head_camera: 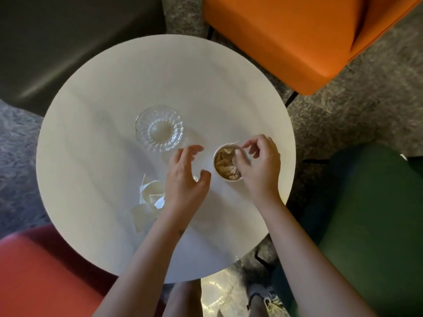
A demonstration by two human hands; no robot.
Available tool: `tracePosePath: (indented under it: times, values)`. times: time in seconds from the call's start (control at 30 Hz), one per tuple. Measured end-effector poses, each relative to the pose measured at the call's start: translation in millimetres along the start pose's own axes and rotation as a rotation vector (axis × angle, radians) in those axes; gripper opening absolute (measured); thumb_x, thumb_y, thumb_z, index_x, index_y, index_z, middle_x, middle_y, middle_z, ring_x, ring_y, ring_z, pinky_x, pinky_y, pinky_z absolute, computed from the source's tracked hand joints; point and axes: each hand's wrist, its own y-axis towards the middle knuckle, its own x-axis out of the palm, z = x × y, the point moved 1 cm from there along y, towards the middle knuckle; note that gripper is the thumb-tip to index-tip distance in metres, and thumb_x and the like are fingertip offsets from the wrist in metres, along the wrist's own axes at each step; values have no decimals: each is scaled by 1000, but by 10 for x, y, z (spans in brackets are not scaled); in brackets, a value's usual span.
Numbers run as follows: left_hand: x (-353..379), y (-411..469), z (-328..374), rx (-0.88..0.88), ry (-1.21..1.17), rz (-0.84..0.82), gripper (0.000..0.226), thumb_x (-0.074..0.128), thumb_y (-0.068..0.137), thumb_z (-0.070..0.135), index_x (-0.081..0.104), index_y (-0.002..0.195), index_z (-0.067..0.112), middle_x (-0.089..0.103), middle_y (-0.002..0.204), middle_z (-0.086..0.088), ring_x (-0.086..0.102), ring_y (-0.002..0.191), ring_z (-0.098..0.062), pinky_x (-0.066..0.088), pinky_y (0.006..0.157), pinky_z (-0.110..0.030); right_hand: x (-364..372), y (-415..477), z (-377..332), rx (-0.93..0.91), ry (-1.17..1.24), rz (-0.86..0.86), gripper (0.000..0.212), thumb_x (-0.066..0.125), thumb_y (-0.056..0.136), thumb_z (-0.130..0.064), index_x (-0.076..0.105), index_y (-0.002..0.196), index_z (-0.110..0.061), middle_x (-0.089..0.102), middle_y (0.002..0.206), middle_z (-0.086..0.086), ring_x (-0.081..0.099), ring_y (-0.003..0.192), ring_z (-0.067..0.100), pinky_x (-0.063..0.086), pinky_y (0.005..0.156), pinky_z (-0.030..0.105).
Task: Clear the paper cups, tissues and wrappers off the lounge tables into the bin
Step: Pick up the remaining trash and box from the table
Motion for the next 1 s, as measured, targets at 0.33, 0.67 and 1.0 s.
tracePosePath:
  times: [0.33,0.67,1.0]
  values:
    - [-704,-15,-325,-67,-25,154,44,59,73,-3,58,113,15,54,108,2,51,97,-9,36,82,-18,279,-133,-698,-331,85,0,14,61,77,0,59,89,-6,51,84,-6,49,76,15,44,70,30]
    - [-1061,-392,-806,-204,61,33,47,69,79,24,51,123,25,43,113,9,46,113,-18,34,85,-24,754,-766,-578,-245,-94,-356,31,68,76,-8,58,105,-6,58,95,5,53,89,25,40,79,32]
    - [-630,-728,-1068,-292,122,74,69,74,75,21,42,136,16,47,125,-11,47,114,-28,40,97,-38,849,-997,-207,-259,-229,-237,45,64,73,-29,60,112,-8,59,115,11,51,112,33,33,90,40]
